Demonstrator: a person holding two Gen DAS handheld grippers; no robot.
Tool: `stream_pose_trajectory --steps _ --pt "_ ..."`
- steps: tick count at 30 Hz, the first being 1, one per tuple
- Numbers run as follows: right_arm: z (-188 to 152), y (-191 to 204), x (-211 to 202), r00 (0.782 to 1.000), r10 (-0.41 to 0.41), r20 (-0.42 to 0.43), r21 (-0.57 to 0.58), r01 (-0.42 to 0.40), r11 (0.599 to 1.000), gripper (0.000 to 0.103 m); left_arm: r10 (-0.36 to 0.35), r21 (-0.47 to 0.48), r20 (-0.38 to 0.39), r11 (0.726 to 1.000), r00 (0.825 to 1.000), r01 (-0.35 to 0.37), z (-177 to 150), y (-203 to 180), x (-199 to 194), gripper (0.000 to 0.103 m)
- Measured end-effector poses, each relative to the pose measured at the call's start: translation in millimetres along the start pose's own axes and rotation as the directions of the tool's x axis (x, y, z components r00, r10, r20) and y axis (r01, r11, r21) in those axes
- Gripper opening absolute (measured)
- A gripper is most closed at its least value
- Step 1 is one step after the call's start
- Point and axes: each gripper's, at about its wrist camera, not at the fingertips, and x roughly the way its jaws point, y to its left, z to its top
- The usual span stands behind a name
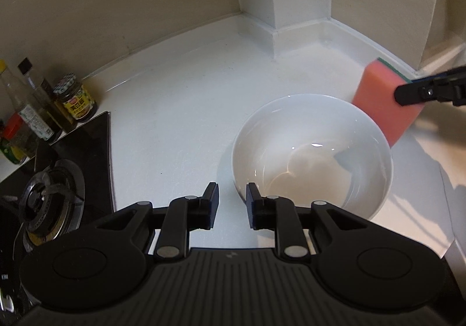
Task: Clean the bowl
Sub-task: 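Lower the bowl onto the counter with the left gripper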
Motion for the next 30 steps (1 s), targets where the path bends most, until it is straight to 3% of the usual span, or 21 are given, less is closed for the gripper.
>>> stream_pose_trajectory --steps 3,7,12,19,30 --pt "-2.2 -5.8 -1.5 0.997 -0.077 -0.012 0.025 0.077 0.997 0.025 0.005 -0.035 0.033 0.999 0.999 -0.004 -3.3 1.5 -7.2 0.026" --pt "-8.0 -13.5 -12.4 0.993 -0.121 0.015 0.041 0.120 0.992 0.026 0.018 -0.068 0.075 0.998 0.997 -0.013 -5.9 1.3 -17.5 0.026" --pt "-14.2 -24.7 -17.8 0.994 -0.103 0.026 0.076 0.101 0.992 0.026 0.008 -0.071 0.092 0.997 0.996 -0.001 -5.5 -4.4 -22.8 0.026" --pt "-12.3 -15.7 -11.1 0.996 -0.075 0.043 0.031 0.074 0.997 0.026 -0.006 -0.064 0.091 0.998 0.996 0.012 -9.2 -12.9 -24.7 0.026" --pt "-13.8 -5.9 -30.3 0.987 -0.072 0.144 0.015 0.070 0.997 0.027 0.000 -0.082 0.112 0.997 0.994 0.009 -15.4 -13.3 -29.2 0.026"
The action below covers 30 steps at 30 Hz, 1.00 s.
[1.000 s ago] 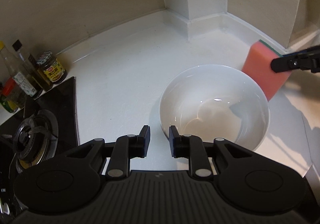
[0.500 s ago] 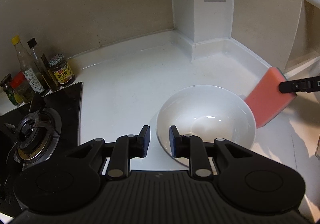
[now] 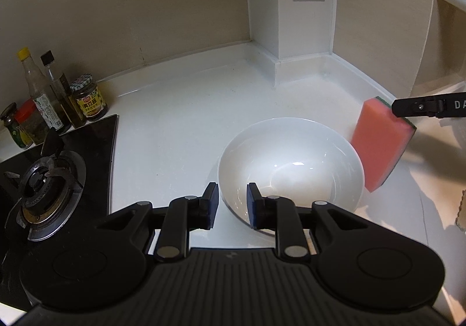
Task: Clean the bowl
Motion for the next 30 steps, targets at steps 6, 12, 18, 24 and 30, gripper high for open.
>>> stream_pose_trajectory --steps 6,12,18,24,30 --pt "-6.0 3.1 -25.7 0.998 -0.026 0.061 0.018 0.025 1.000 0.027 0.021 -0.046 0.055 0.999 0.998 -0.018 -1.6 0.6 -14.7 0.026" --pt "-30.0 15.2 -50.7 0.998 -0.060 0.035 0.014 0.060 0.998 0.026 0.071 -0.126 0.107 0.990 0.992 -0.057 -8.3 7.1 -31.7 0.026" --pt "-52.6 24.6 -75.2 0.996 -0.081 0.026 -0.018 0.081 0.997 0.026 0.105 -0.177 0.144 0.981 0.984 -0.078 -22.5 4.5 -51.8 0.026" --pt "-55.4 25.0 -84.6 0.999 -0.035 0.037 -0.026 0.036 0.999 0.027 0.147 -0.225 0.143 0.968 0.979 -0.112 -30.3 3.3 -72.7 0.026" --pt "-58.6 37.7 -92.4 0.999 0.015 0.050 -0.054 -0.012 0.998 0.026 0.097 -0.226 0.131 0.972 0.987 -0.065 -37.6 6.9 -90.9 0.026"
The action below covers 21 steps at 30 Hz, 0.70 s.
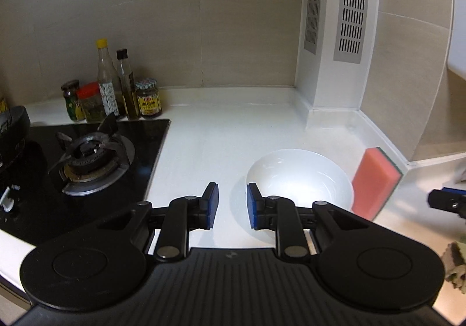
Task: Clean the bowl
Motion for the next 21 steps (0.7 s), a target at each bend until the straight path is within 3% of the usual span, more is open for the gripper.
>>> stream_pose_trajectory --steps 10,21 --pt "-17.4 24.3 -21.2 1.000 -0.016 0.026 -0.134 0.019 0.991 0.026 0.022 0.088 -0.017 0.996 1.000 -0.020 -14.5 -10.1 -26.5 0.026" --pt "-34.7 23.8 -36.0 0.999 -0.028 0.023 -0.119 0.030 0.992 0.026 -0.022 0.130 0.004 0.991 1.000 0.021 -29.7 -24.9 -58.3 0.026"
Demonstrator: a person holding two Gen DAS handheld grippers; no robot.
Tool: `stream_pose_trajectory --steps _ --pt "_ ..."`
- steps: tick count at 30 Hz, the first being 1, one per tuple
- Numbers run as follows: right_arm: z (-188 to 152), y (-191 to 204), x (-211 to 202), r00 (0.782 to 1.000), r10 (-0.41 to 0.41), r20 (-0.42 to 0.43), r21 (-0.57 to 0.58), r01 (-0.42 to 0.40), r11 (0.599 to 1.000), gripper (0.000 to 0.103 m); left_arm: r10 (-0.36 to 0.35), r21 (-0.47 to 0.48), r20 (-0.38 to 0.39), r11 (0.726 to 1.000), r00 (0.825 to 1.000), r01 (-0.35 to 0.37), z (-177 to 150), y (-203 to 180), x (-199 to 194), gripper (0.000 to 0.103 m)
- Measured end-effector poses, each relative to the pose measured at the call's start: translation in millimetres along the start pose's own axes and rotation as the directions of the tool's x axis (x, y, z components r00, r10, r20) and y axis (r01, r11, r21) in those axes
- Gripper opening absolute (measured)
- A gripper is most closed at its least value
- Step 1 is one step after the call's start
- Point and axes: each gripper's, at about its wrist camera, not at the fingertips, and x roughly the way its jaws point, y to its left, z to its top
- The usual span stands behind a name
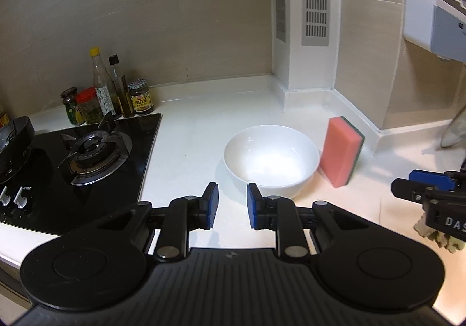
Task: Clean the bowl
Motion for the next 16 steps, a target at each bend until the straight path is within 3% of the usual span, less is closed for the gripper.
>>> stream_pose_trajectory --steps 16 --pt "-12.2 0.6 -9.2 0.999 -0.014 -0.036 0.013 0.015 1.000 0.026 -0.015 0.013 0.006 1.000 1.000 0.015 -8.7 -12.2 -9.6 0.026"
